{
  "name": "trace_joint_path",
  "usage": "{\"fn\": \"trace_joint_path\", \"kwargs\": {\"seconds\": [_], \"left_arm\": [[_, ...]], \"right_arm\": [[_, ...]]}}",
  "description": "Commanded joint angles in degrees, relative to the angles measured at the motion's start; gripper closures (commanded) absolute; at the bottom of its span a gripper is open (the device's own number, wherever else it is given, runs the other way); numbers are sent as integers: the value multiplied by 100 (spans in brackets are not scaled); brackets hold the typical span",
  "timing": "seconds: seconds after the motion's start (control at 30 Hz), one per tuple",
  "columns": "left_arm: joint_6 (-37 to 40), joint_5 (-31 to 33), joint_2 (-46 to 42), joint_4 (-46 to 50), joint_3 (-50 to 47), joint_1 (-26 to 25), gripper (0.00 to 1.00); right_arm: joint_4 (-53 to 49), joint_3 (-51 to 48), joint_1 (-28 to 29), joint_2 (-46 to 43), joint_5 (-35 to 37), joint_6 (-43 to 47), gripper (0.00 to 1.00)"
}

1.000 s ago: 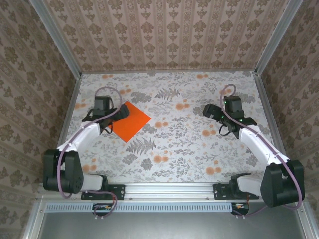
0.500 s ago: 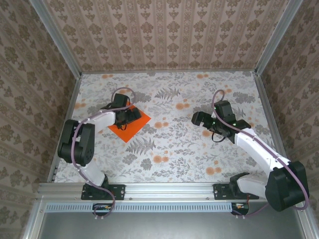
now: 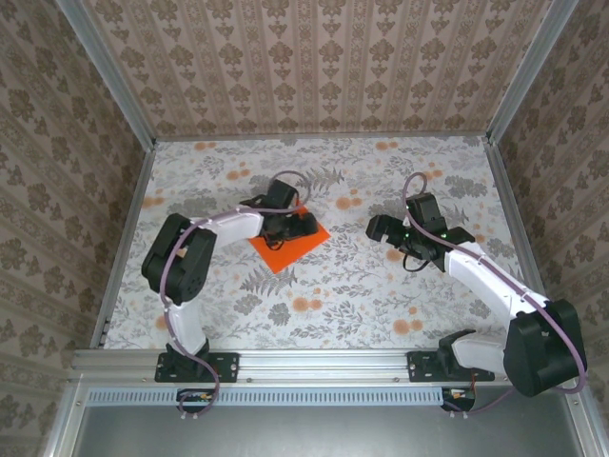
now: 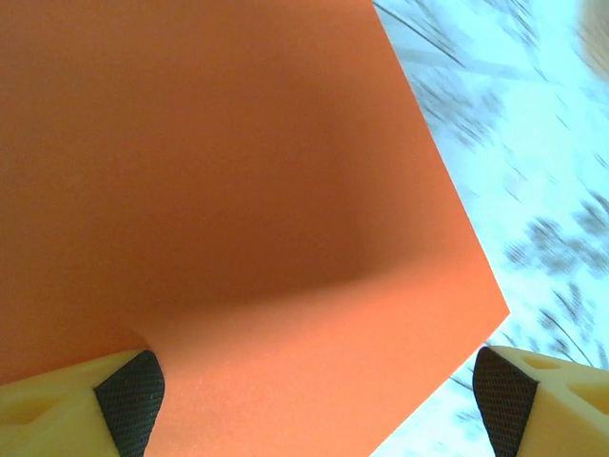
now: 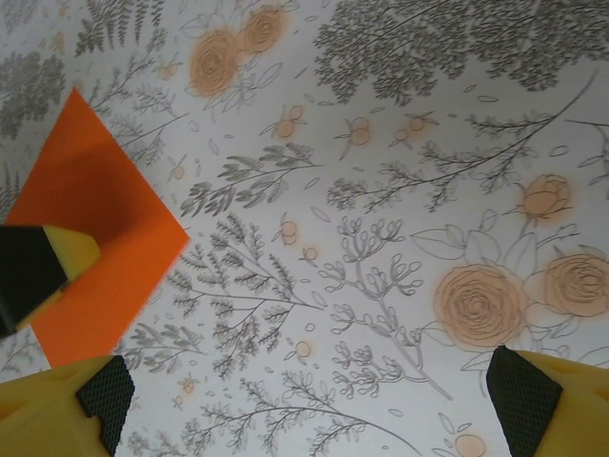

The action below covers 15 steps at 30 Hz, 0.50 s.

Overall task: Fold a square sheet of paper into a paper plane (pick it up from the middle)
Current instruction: Move the square sheet of paper to the center of the table.

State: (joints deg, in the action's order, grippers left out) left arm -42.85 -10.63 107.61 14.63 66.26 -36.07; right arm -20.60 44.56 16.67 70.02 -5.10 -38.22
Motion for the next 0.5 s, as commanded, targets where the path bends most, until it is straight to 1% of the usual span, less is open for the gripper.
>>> {"fn": "trace_joint_path", "kwargs": {"seconds": [0.0,0.1,0.2,0.33,0.47], "left_arm": [[-358,-739,321,301,-65,-489,11],[-390,-1120,263,103,68,-670,11],[-373,-1209,64,84,216,-520,10],[-399,-1371,-457,-33,56,48,9],[-382,-1477,-1242,-98,-435,806,5]], "right_arm": [[-253,-39,36,-136,453,-181,0],[-289,14,36,-62,447,-238,2],[-300,204,58,252,184,-221,7],[-266,555,329,789,-21,-344,12],[-348,1110,917,1553,197,-377,16]]}}
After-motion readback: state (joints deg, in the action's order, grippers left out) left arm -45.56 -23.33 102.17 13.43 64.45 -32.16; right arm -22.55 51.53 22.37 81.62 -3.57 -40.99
